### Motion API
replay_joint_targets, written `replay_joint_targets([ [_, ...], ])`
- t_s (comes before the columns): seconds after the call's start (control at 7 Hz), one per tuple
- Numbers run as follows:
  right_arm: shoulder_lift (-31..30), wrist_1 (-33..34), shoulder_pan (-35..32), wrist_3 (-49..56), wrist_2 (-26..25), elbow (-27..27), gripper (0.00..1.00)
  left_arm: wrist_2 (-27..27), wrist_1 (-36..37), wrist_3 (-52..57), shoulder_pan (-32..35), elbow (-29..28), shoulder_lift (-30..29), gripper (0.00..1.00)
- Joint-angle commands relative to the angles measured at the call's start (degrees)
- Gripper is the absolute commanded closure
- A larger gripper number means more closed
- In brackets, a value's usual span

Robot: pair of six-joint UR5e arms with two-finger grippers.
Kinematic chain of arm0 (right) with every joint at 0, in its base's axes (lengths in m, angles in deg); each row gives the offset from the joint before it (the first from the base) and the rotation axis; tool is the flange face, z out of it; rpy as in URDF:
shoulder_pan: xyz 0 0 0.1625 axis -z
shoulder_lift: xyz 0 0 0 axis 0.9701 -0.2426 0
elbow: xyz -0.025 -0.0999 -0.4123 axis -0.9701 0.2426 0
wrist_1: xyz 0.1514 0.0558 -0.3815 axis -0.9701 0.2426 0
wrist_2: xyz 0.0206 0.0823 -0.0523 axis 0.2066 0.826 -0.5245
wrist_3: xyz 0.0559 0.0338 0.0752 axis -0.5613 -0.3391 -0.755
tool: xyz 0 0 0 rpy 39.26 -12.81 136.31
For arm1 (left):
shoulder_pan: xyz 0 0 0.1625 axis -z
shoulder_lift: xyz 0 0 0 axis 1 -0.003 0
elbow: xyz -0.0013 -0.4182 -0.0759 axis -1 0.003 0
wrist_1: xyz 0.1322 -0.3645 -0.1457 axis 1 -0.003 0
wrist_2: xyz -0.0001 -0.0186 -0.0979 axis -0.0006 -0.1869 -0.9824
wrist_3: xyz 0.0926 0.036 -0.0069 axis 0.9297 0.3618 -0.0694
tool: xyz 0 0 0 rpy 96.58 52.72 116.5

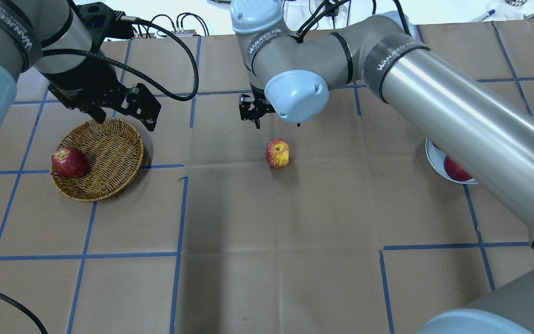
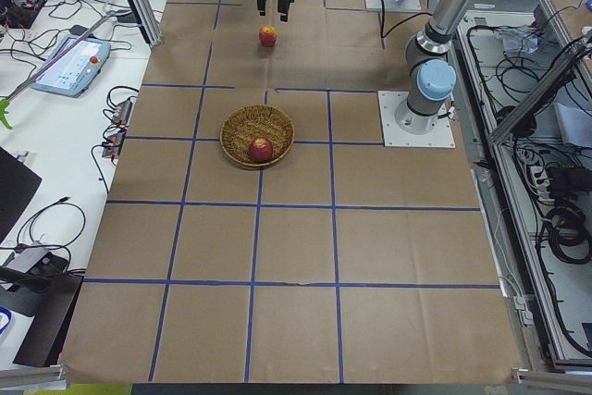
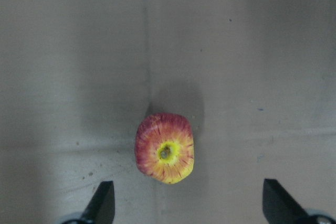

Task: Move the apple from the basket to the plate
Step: 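Reach the right gripper down to the apple on the table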

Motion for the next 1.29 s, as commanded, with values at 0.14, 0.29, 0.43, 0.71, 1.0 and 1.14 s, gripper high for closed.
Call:
replay_joint_targets([
  [0.14,0.5,11.6,0.1,0.1,-0.1,-7.4,0.0,-0.1,0.0,0.1,-0.1,0.2,-0.3,0.01],
  [0.29,1.1,12.9,-0.1,-0.3,0.3,-8.7,0.0,0.0,0.1,0.1,0.0,0.2,-0.3,0.01],
  [0.43,2.2,16.2,-0.1,-0.3,0.3,-8.9,0.0,0.0,0.2,0.1,0.0,0.2,-0.4,0.01],
  [0.71,4.2,17.9,-0.2,0.0,0.4,-9.1,0.0,0.0,0.2,0.1,-0.1,0.2,-0.4,0.01],
  [1.0,4.8,18.0,-0.2,0.6,0.4,-10.3,0.19,0.0,0.1,0.3,-0.1,0.2,-0.4,0.01],
  [1.14,5.1,18.4,-0.1,0.6,0.3,-10.2,0.46,0.0,0.1,0.3,-0.1,0.2,-0.4,0.01],
])
